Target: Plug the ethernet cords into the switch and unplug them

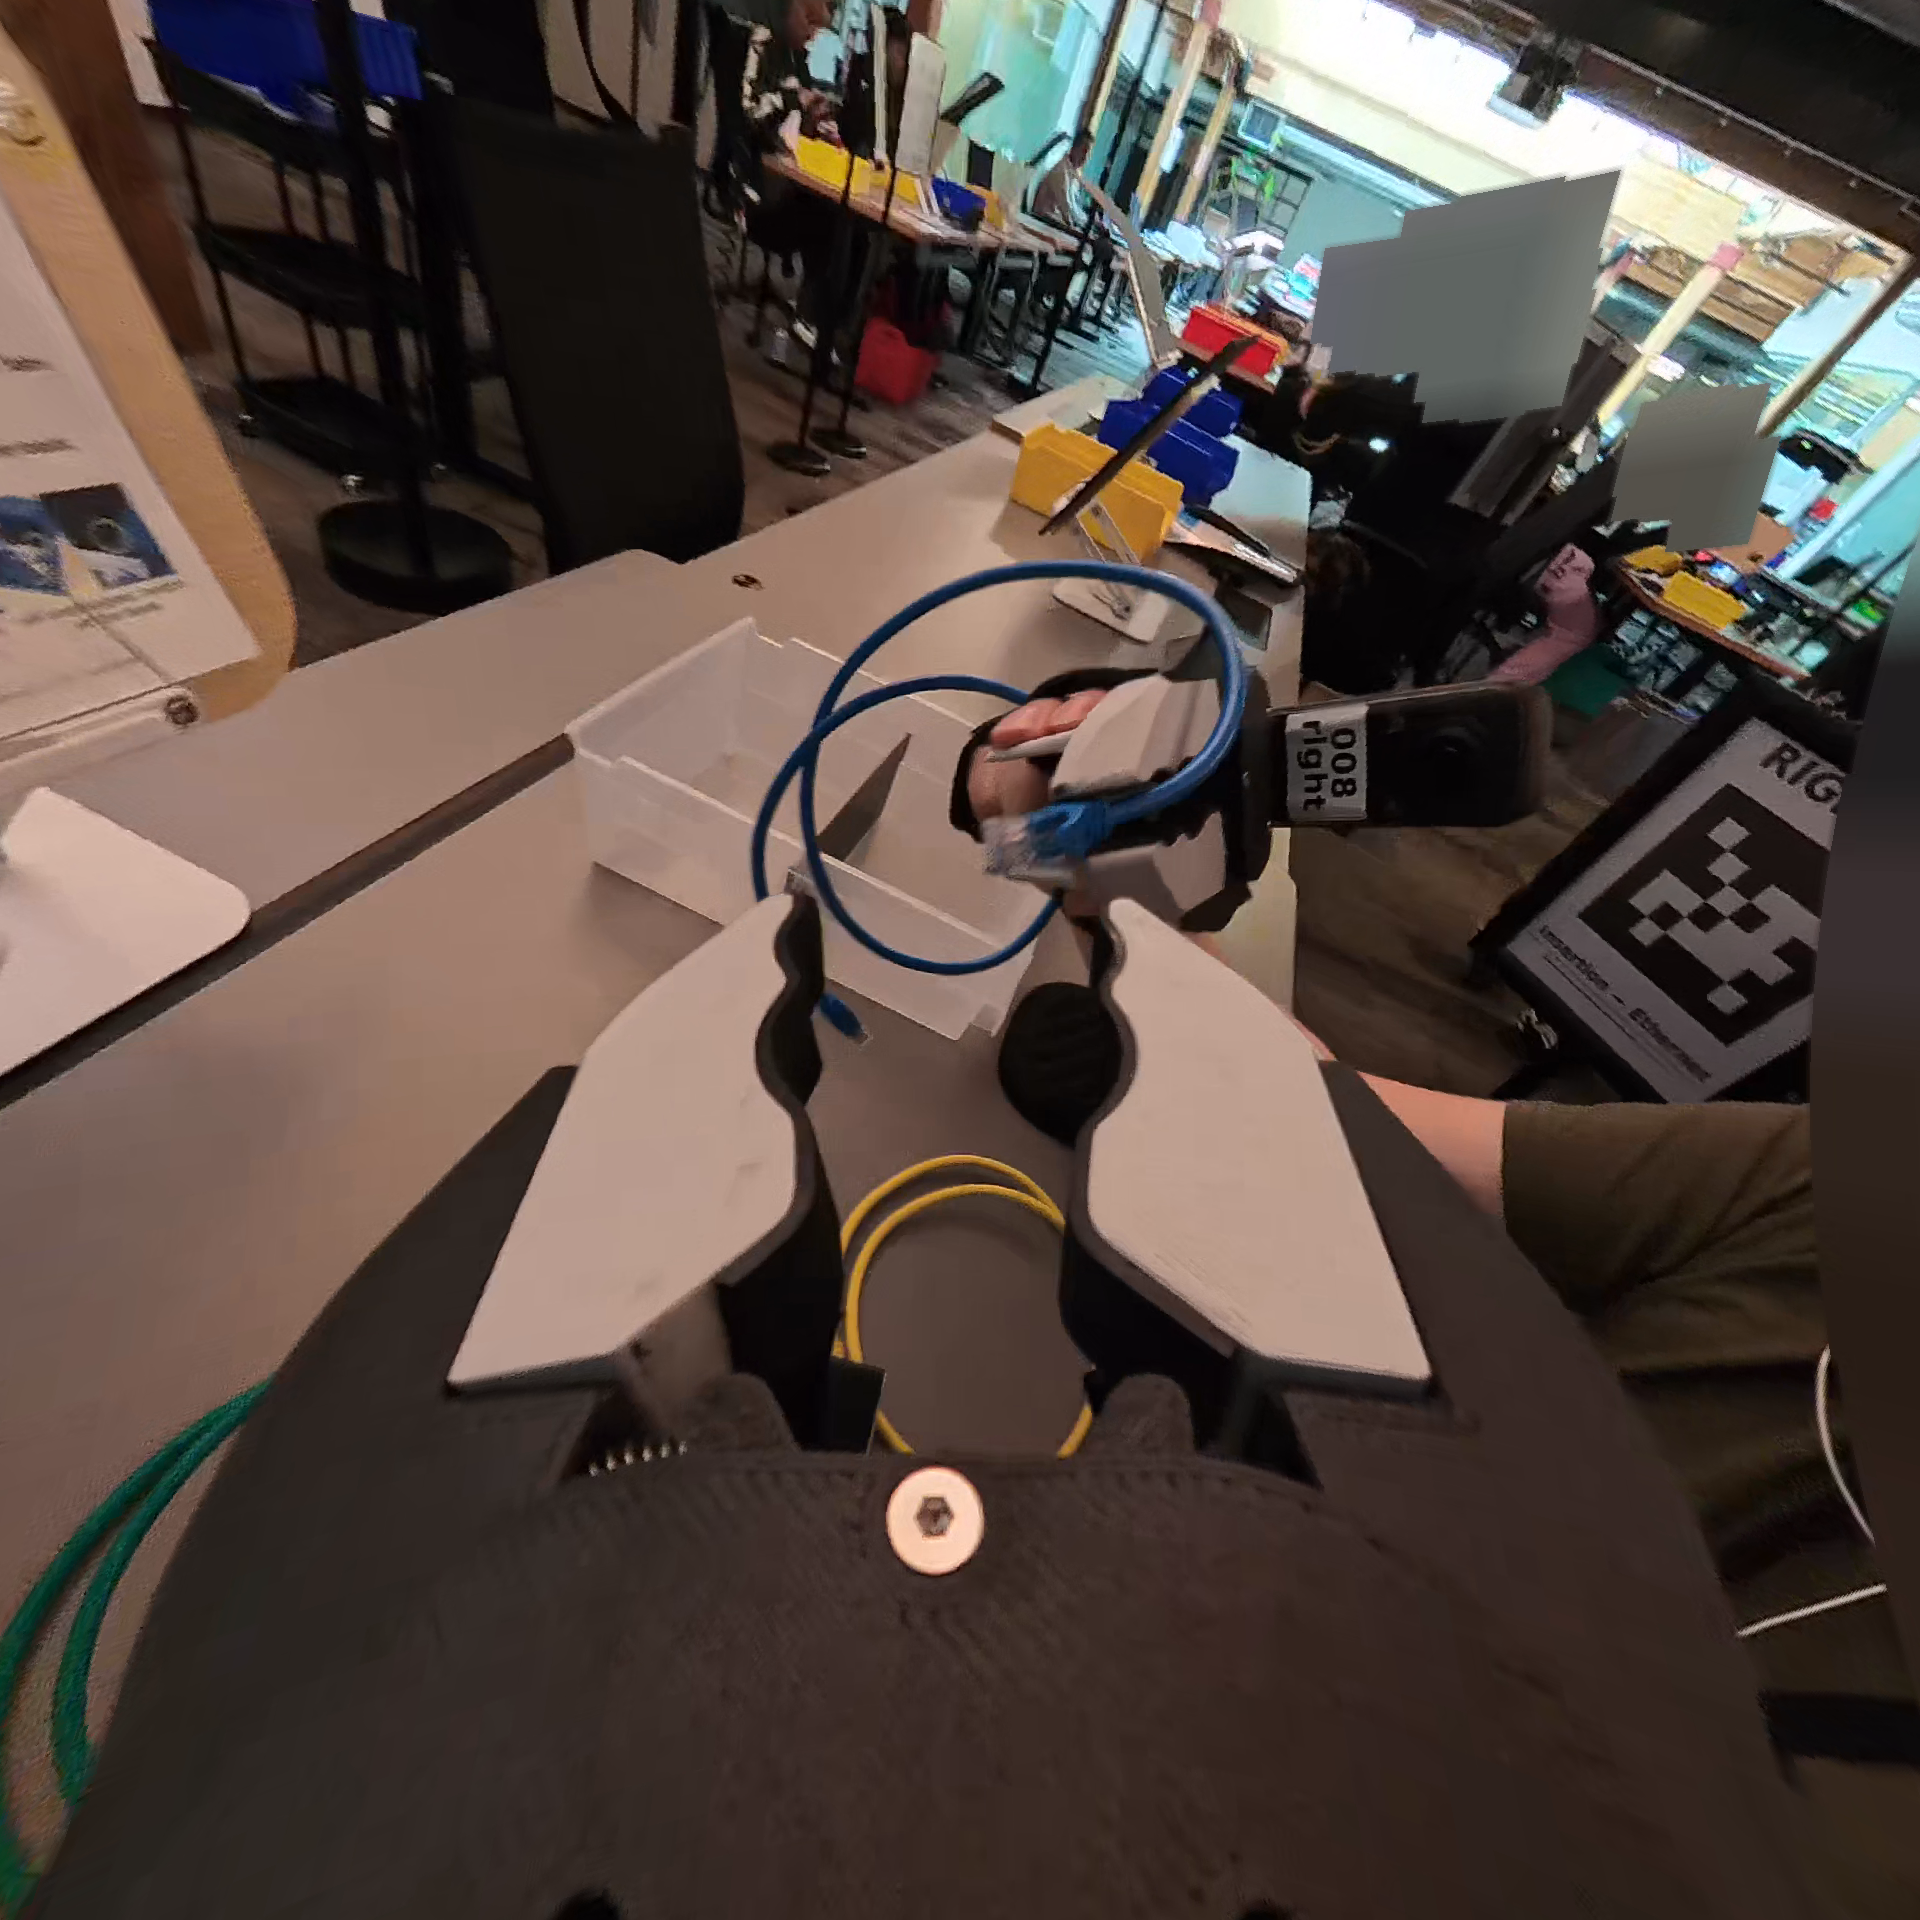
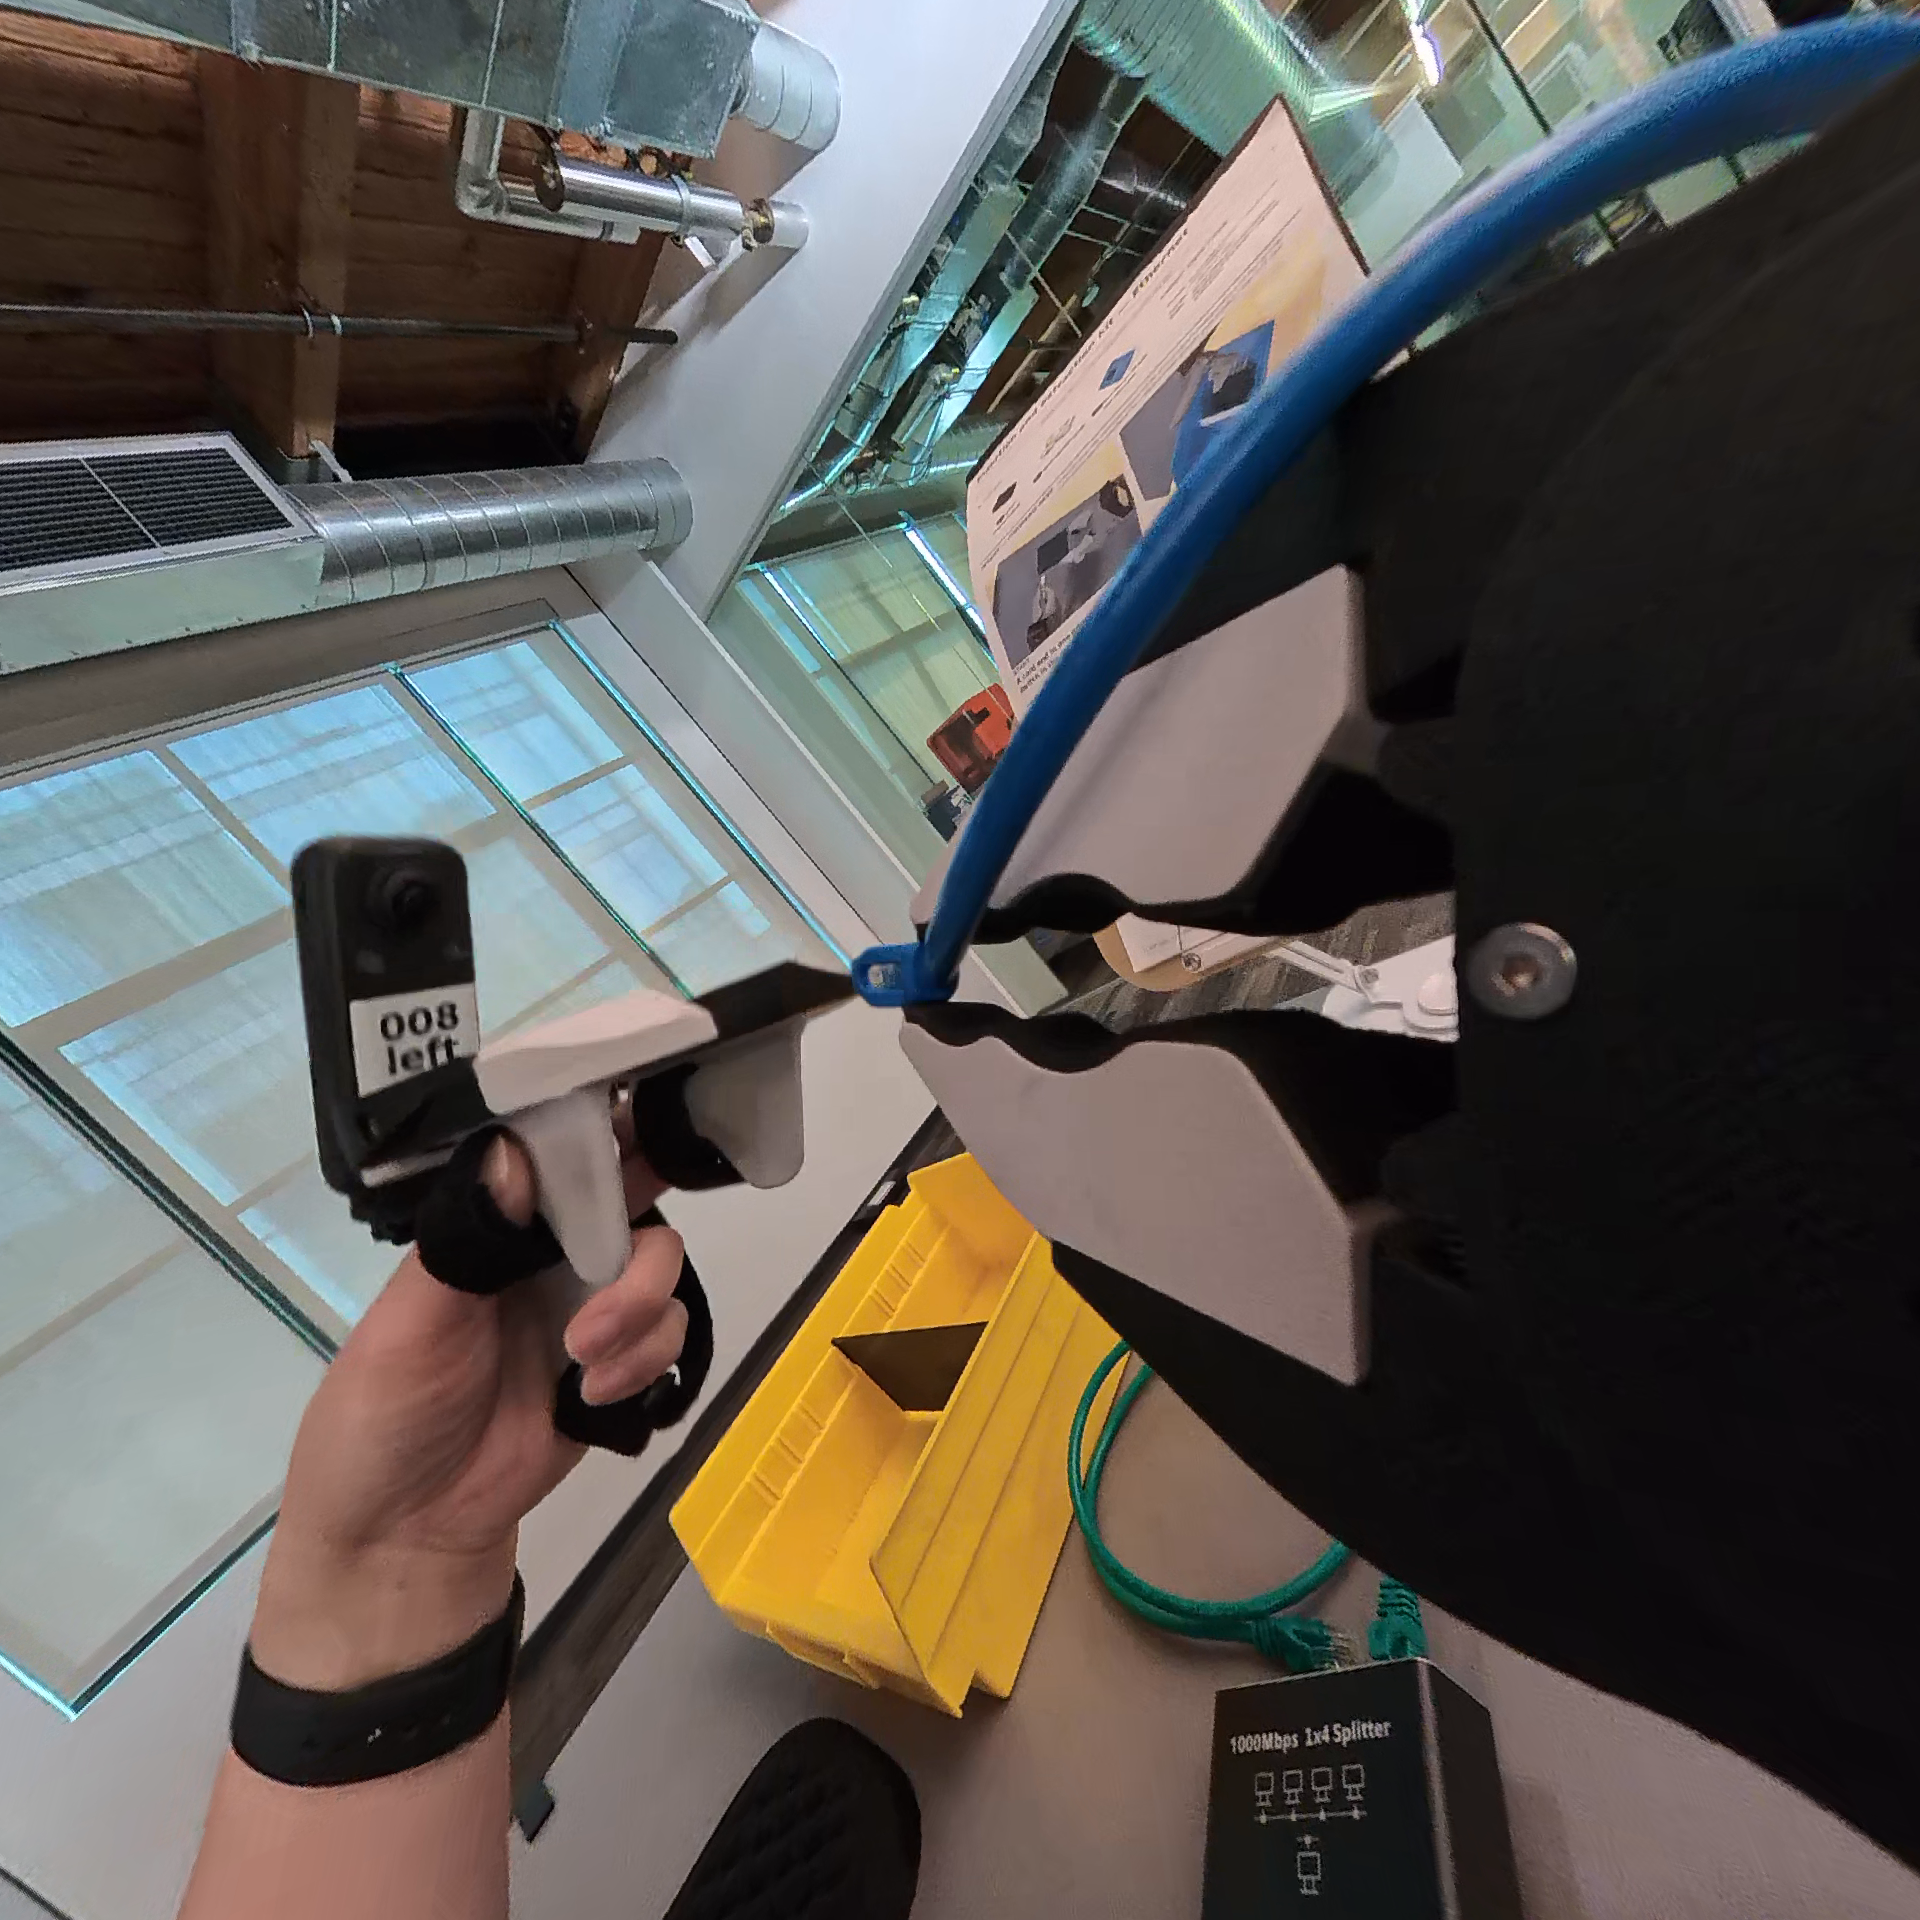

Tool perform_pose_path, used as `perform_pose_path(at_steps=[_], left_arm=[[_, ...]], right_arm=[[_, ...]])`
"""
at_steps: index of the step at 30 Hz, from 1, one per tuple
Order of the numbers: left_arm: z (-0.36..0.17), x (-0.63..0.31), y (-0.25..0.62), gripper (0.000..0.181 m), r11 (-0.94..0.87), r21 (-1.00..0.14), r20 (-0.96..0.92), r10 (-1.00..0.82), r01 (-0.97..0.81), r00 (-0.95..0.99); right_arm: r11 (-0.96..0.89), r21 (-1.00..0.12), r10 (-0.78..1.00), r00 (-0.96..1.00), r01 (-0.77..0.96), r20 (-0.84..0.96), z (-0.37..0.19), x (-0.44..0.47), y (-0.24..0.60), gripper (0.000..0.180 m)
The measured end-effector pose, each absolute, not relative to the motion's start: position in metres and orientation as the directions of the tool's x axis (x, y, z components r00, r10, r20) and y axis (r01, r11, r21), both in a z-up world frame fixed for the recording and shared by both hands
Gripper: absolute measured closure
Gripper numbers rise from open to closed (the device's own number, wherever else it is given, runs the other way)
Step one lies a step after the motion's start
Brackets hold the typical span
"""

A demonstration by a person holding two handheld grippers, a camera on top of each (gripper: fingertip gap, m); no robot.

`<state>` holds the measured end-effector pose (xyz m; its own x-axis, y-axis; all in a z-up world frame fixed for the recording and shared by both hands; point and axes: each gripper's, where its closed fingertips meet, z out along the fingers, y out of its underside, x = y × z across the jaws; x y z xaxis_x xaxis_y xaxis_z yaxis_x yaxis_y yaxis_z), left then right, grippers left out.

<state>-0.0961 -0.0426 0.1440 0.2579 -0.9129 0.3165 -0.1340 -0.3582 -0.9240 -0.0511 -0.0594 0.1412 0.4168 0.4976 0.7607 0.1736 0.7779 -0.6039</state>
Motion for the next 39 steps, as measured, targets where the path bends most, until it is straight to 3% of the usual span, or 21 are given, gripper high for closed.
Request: perform_pose_path(at_steps=[5, 10, 13, 18, 28, 32, 39], left_arm=[[0.113, -0.111, -0.054, 0.129, -0.398, -0.906, 0.360, -0.904, -0.143, 0.230], [0.026, -0.123, -0.074, 0.121, -0.293, -0.845, 0.171, -0.941, -0.447, 0.293], [-0.027, -0.132, -0.078, 0.114, -0.275, -0.750, 0.079, -0.940, -0.601, 0.332], [-0.085, -0.141, -0.093, 0.107, -0.309, -0.580, 0.131, -0.949, -0.753, 0.288], [-0.140, -0.160, -0.072, 0.096, -0.279, -0.379, -0.026, -0.950, -0.882, 0.311], [-0.149, -0.155, -0.070, 0.106, -0.251, -0.355, -0.042, -0.958, -0.900, 0.284], [-0.149, -0.147, -0.082, 0.107, 0.014, -0.234, -0.047, -0.999, -0.972, -0.003]], right_arm=[[0.764, -0.636, 0.545, 0.424, 0.103, 0.723, 0.147, -0.049, -0.064, 0.169], [0.741, -0.672, 0.600, 0.434, 0.015, 0.672, 0.158, -0.038, -0.069, 0.169], [0.738, -0.675, 0.609, 0.433, -0.002, 0.665, 0.162, -0.033, -0.071, 0.169], [0.734, -0.680, 0.615, 0.430, -0.003, 0.662, 0.162, -0.029, -0.070, 0.169], [0.742, -0.670, 0.607, 0.424, 0.001, 0.672, 0.164, -0.027, -0.074, 0.168], [0.744, -0.668, 0.602, 0.424, 0.007, 0.676, 0.164, -0.025, -0.075, 0.168], [0.742, -0.670, 0.607, 0.432, -0.010, 0.667, 0.167, -0.020, -0.075, 0.169]])
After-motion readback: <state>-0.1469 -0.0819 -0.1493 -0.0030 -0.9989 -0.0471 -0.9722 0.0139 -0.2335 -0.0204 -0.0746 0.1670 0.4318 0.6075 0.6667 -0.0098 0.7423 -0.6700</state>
